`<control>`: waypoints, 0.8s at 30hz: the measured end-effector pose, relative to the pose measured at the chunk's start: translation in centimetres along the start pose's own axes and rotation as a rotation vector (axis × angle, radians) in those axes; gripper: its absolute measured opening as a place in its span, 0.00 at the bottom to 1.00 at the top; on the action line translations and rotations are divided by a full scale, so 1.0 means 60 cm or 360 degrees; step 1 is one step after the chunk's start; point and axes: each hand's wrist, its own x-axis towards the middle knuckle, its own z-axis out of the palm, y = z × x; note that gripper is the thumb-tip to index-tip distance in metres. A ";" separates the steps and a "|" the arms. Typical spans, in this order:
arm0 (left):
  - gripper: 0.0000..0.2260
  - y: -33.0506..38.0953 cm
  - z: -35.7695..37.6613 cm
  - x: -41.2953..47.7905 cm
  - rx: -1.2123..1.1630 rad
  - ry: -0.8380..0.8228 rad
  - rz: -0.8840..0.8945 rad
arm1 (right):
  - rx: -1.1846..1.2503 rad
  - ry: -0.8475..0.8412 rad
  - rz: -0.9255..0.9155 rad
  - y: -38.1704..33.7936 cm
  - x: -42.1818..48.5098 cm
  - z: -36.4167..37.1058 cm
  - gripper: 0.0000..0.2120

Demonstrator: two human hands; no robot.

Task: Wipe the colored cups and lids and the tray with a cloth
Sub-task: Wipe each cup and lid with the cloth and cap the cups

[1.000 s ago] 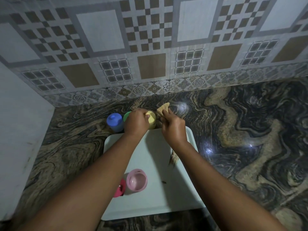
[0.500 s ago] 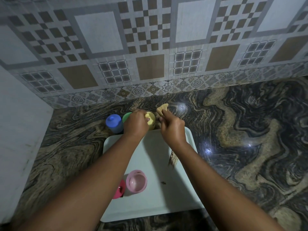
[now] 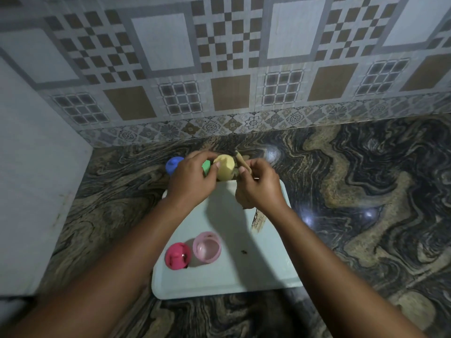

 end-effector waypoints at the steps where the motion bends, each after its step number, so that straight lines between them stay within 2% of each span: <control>1: 0.08 -0.002 -0.015 -0.020 -0.0028 -0.0013 0.0011 | 0.0064 -0.0038 0.0012 -0.004 -0.013 -0.003 0.05; 3: 0.07 -0.010 -0.039 -0.062 -0.0062 -0.0086 -0.0002 | 0.0226 -0.0131 0.0112 -0.007 -0.039 -0.011 0.02; 6: 0.07 -0.025 -0.059 -0.126 -0.0030 -0.0253 -0.0040 | 0.0327 -0.0242 0.0260 0.000 -0.074 -0.019 0.10; 8: 0.08 -0.036 -0.059 -0.166 -0.0008 -0.0376 -0.0008 | 0.0289 -0.0286 0.0211 0.006 -0.098 -0.022 0.11; 10: 0.10 -0.044 -0.053 -0.203 0.0057 -0.0512 0.0030 | 0.0252 -0.0304 0.0159 0.011 -0.126 -0.021 0.08; 14: 0.18 -0.052 -0.041 -0.264 0.0120 -0.0711 0.0108 | 0.0048 -0.0283 0.0135 0.025 -0.182 -0.014 0.07; 17: 0.18 -0.057 -0.032 -0.292 0.0211 -0.0704 0.0167 | -0.0056 -0.0295 0.0161 0.037 -0.218 -0.005 0.09; 21: 0.11 -0.065 -0.017 -0.304 0.0246 -0.0575 0.0188 | -0.0149 -0.0334 0.0151 0.046 -0.251 0.004 0.13; 24: 0.10 -0.065 -0.018 -0.304 0.0338 -0.0489 0.0207 | -0.0188 -0.0391 0.0182 0.051 -0.262 0.009 0.13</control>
